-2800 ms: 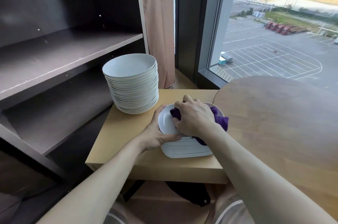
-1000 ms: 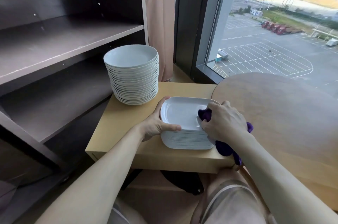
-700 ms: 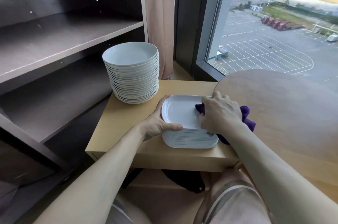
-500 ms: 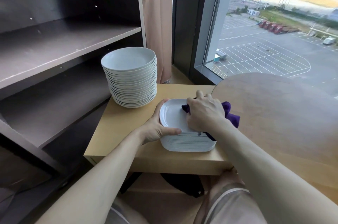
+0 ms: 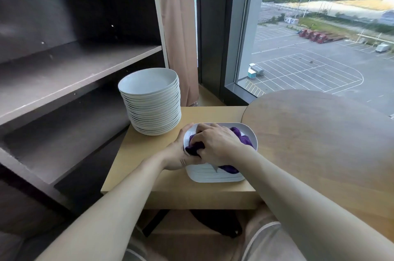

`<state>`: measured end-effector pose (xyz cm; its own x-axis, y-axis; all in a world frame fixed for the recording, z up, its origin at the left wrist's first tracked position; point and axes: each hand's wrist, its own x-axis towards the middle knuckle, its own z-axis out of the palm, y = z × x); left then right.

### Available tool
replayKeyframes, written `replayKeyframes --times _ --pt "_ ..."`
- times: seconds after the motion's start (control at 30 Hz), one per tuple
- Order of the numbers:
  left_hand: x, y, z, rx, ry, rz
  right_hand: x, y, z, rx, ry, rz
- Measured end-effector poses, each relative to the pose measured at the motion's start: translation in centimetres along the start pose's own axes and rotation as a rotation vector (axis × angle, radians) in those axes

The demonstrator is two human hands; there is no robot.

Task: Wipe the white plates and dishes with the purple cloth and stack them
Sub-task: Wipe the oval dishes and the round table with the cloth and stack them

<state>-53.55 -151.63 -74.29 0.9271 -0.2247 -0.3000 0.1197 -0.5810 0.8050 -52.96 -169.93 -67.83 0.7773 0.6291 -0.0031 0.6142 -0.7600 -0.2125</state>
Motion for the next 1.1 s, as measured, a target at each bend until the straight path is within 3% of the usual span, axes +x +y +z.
replayKeyframes --times 0.2,0.37,0.5,0.67,1.1 --pt "-0.2 0.1 0.3 -0.042 0.056 0.003 -3.2 3.7 -1.2 -0.004 0.009 0.106" --pt "-0.4 0.1 0.5 -0.067 0.068 0.033 -3.3 5.8 -3.6 -0.063 -0.101 0.275" --pt "-0.9 0.6 0.6 -0.005 0.094 0.022 -2.5 6.7 -3.3 -0.081 -0.006 0.412" --pt "-1.0 0.4 1.3 0.235 0.241 0.094 -2.6 6.7 -0.9 -0.123 0.121 0.427" --pt "-0.9 0.4 1.2 0.035 0.239 0.061 -0.8 3.1 -0.4 -0.262 0.114 0.458"
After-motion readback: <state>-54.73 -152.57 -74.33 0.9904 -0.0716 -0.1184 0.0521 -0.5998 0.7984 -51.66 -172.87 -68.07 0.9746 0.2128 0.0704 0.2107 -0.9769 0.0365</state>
